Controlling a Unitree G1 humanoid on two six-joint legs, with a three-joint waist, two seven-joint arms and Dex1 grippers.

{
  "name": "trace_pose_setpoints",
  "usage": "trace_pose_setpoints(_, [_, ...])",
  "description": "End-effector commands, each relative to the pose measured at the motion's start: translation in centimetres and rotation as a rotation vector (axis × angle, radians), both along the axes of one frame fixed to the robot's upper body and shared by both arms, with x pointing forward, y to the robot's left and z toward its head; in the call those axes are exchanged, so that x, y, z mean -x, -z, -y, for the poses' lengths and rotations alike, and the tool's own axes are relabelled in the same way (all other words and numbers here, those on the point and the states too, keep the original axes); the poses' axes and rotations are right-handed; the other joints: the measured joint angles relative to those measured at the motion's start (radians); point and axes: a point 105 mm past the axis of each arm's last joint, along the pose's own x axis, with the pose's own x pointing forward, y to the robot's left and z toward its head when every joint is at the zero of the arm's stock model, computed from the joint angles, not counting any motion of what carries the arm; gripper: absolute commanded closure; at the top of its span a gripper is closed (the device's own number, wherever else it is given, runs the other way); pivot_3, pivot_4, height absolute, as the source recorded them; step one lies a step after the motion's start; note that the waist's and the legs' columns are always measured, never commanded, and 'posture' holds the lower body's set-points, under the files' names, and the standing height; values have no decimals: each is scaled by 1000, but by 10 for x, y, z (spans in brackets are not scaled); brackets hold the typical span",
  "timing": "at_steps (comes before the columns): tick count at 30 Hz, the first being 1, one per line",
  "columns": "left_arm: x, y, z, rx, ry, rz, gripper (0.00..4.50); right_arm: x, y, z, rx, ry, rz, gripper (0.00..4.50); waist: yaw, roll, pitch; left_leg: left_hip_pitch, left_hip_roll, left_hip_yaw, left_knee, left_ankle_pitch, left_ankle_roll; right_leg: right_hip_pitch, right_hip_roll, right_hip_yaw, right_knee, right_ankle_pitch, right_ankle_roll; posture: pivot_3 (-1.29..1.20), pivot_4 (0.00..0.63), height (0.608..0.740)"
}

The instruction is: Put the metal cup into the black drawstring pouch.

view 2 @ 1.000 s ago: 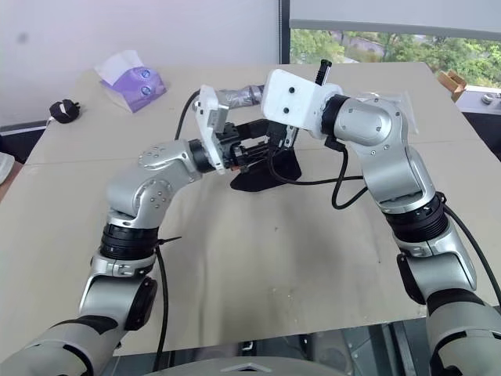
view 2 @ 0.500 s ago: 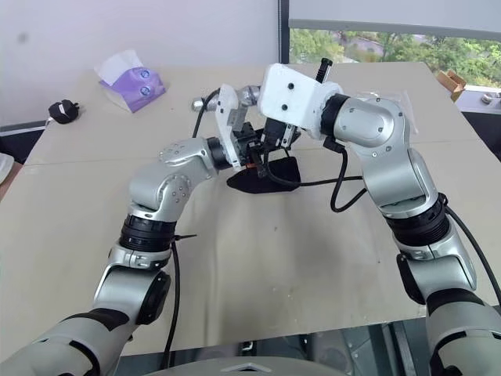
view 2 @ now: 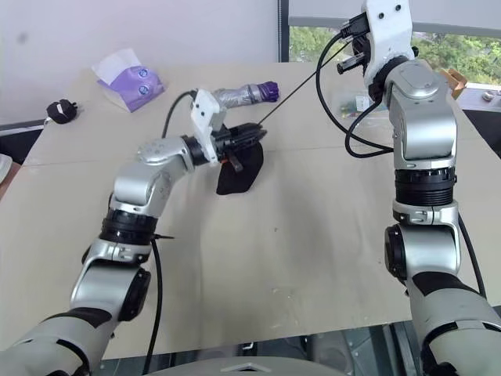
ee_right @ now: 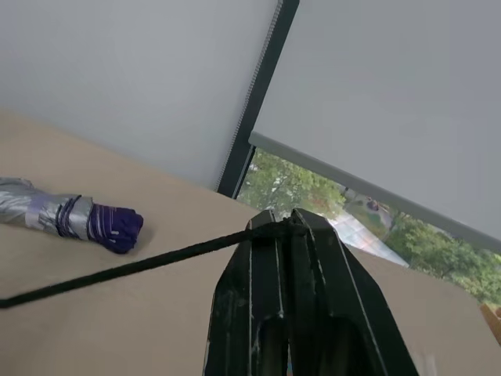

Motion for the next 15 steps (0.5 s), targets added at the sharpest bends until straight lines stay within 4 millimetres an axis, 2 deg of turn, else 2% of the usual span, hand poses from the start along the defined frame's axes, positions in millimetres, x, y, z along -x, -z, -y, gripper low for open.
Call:
trace_pose_setpoints(1, [-12, 15, -30, -87, -80, -37, 4306, 24, -17, 45, -35, 103, 96, 4500, 2, 1, -1, -1, 0, 0, 0, 0, 0, -1, 0, -1, 0, 0, 0, 0, 150, 740])
trace_pose_setpoints(3, [-11, 22, -9, -135, -10, -30, 4306, 29, 12, 29, -7, -1, 13, 4500, 5, 4, -3, -6, 0, 0, 0, 0, -1, -3, 0, -3, 1, 0, 0, 0, 150, 740])
trace_pose_setpoints(6, [-15, 40, 14, -192, 34, -26, 4306, 34, 52, 16, 8, -79, -76, 4500, 12, 5, -3, -9, -1, 0, 1, 0, 0, -4, -1, -4, -1, 0, 0, 0, 150, 740])
trace_pose_setpoints(8, [-12, 44, 22, -179, 71, -42, 3292, 40, 82, 12, 53, -118, -151, 4500, 13, 5, -4, -8, -2, 0, 3, 0, 1, -3, -1, -3, -1, 0, 0, 0, 150, 740])
trace_pose_setpoints(9, [-9, 40, 23, -153, 90, -45, 2955, 45, 95, 9, 77, -150, -184, 4500, 12, 5, -4, -8, -3, 0, 3, 0, 1, -3, -1, -3, -3, 0, 0, 0, 150, 740])
trace_pose_setpoints(10, [-7, 37, 24, -133, 101, -46, 2393, 49, 103, 8, 92, -170, -204, 4500, 8, 5, -4, -7, -3, 0, 3, 0, 1, -3, -1, -2, -3, 0, 1, 0, 150, 740])
trace_pose_setpoints(13, [9, 23, 12, -55, 103, -34, 896, 65, 127, 15, 104, -187, -262, 3534, -3, 5, -4, -6, -2, 0, 4, 0, 1, -3, -1, -1, 0, 0, 1, 0, 150, 740])
trace_pose_setpoints(15, [26, 11, -3, 37, 67, -39, 13, 79, 145, 28, 104, -178, -306, 2632, -9, 5, -4, -4, 0, -2, 4, 0, 1, -3, 1, 2, 1, 0, 1, 0, 150, 740])
